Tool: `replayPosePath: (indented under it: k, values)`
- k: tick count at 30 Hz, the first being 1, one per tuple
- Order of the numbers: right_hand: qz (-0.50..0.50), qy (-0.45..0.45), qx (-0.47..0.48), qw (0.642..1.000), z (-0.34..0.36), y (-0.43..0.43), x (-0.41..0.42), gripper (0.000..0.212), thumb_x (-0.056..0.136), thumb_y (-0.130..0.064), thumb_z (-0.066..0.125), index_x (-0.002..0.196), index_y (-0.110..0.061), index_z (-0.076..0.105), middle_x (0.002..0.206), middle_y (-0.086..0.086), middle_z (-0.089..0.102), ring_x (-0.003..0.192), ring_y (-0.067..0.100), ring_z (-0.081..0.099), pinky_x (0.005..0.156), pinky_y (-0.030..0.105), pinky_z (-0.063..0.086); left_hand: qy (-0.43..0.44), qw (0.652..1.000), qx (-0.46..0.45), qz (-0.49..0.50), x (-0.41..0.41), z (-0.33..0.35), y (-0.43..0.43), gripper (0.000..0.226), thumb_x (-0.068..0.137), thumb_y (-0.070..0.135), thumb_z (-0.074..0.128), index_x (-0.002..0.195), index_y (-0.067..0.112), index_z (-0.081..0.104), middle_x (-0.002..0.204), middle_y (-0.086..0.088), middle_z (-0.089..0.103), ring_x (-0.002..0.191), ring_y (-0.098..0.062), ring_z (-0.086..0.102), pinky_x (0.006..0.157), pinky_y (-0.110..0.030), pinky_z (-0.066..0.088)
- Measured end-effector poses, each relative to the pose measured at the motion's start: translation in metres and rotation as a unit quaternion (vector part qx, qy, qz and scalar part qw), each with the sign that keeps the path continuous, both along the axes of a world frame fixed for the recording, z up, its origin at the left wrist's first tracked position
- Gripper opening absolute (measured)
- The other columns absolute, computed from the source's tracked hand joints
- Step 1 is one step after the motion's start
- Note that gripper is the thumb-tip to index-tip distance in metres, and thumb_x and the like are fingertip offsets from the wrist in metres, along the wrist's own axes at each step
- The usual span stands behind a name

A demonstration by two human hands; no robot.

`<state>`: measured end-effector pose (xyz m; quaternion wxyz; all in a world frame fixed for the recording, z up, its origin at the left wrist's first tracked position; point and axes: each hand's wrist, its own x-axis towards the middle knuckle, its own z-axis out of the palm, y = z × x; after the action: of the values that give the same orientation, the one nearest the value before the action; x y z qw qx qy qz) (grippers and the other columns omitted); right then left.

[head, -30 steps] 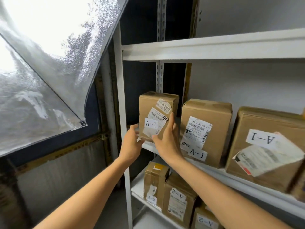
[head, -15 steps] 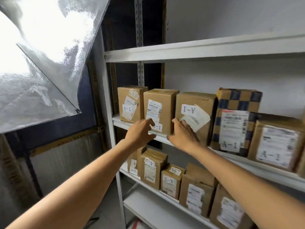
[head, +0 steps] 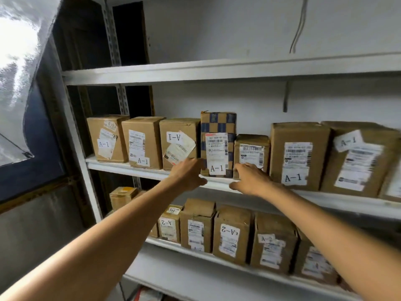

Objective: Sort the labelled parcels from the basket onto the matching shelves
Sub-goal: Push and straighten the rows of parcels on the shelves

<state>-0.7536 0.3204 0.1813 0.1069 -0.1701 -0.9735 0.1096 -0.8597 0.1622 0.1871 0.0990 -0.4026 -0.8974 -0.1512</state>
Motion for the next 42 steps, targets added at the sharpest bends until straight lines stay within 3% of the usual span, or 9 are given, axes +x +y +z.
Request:
replayPosePath:
  k: [8,15,19,25,29,32,35,37,42]
  values:
    - [-0.099,-0.042,0.000,0.994,-0.011,0.038,0.092,0.041,0.088,-0.028,0.063,0.125,-0.016,0.052,0.127,0.004,0.053,0.110,0.023,0.053,0.084,0.033,0.046,-0.040,0.995,-0.020,-0.090,0.050,-0.009,0.061,0.040,0.084,0.031,0.070,0.120,0.020,0.057,0.116,-0.005,0.063,0.099,-0.022,0.062,0.077,-0.033,0.052]
    - [-0.162,-0.103,-0.016,0.981,-0.030,0.066,0.177,0.043,0.090,-0.018,0.057,0.131,-0.007,0.047,0.137,0.011,0.045,0.123,0.026,0.045,0.097,0.034,0.043,-0.092,0.980,-0.039,-0.171,0.116,-0.046,0.124,0.042,0.080,0.031,0.073,0.118,0.022,0.059,0.115,-0.003,0.064,0.099,-0.023,0.062,0.081,-0.034,0.052]
    - [-0.194,-0.124,-0.042,0.972,-0.044,0.095,0.223,0.015,0.090,-0.012,0.056,0.101,-0.012,0.045,0.127,0.012,0.043,0.117,0.027,0.047,0.080,0.031,0.038,-0.097,0.971,-0.061,-0.209,0.158,-0.055,0.160,0.045,0.080,0.032,0.073,0.121,0.020,0.058,0.118,-0.005,0.062,0.102,-0.024,0.061,0.086,-0.039,0.052]
    - [-0.217,-0.136,-0.029,0.966,-0.067,0.138,0.285,0.022,0.087,-0.021,0.061,0.080,-0.020,0.040,0.107,0.006,0.049,0.096,0.025,0.051,0.075,0.036,0.046,-0.123,0.964,-0.079,-0.220,0.212,-0.076,0.208,0.043,0.083,0.029,0.071,0.123,0.020,0.057,0.120,-0.004,0.061,0.106,-0.024,0.060,0.087,-0.035,0.049]
    - [-0.214,-0.151,-0.042,0.964,-0.081,0.176,0.327,0.022,0.082,-0.029,0.064,0.098,-0.019,0.052,0.108,0.004,0.054,0.093,0.023,0.056,0.080,0.042,0.052,-0.130,0.962,-0.100,-0.217,0.249,-0.101,0.244,0.044,0.084,0.027,0.071,0.125,0.017,0.057,0.119,-0.005,0.062,0.103,-0.025,0.062,0.087,-0.037,0.053]
    - [-0.202,-0.160,-0.046,0.965,-0.096,0.205,0.355,0.030,0.085,-0.029,0.062,0.112,-0.019,0.054,0.117,0.002,0.054,0.104,0.023,0.055,0.080,0.036,0.049,-0.141,0.961,-0.103,-0.213,0.274,-0.122,0.276,0.042,0.083,0.029,0.071,0.122,0.018,0.059,0.118,-0.004,0.064,0.101,-0.023,0.063,0.085,-0.037,0.055]
    - [-0.191,-0.176,-0.041,0.965,-0.119,0.232,0.372,0.025,0.088,-0.025,0.060,0.110,-0.018,0.053,0.122,0.005,0.055,0.106,0.024,0.055,0.073,0.031,0.043,-0.141,0.962,-0.109,-0.207,0.295,-0.144,0.304,0.043,0.083,0.030,0.072,0.123,0.021,0.057,0.118,-0.004,0.065,0.098,-0.022,0.064,0.079,-0.034,0.055]
    - [-0.190,-0.189,-0.050,0.962,-0.139,0.246,0.377,0.037,0.088,-0.024,0.060,0.122,-0.013,0.051,0.127,0.008,0.053,0.111,0.027,0.054,0.078,0.031,0.043,-0.140,0.960,-0.126,-0.205,0.305,-0.158,0.319,0.043,0.085,0.026,0.071,0.124,0.019,0.056,0.120,-0.003,0.063,0.098,-0.022,0.064,0.072,-0.029,0.052]
    - [-0.189,-0.212,-0.092,0.954,-0.180,0.283,0.373,0.038,0.084,-0.030,0.063,0.117,-0.014,0.053,0.121,0.009,0.053,0.104,0.027,0.056,0.087,0.039,0.050,-0.147,0.955,-0.147,-0.210,0.309,-0.187,0.357,0.045,0.083,0.024,0.072,0.124,0.016,0.056,0.127,-0.006,0.061,0.102,-0.024,0.064,0.081,-0.037,0.056]
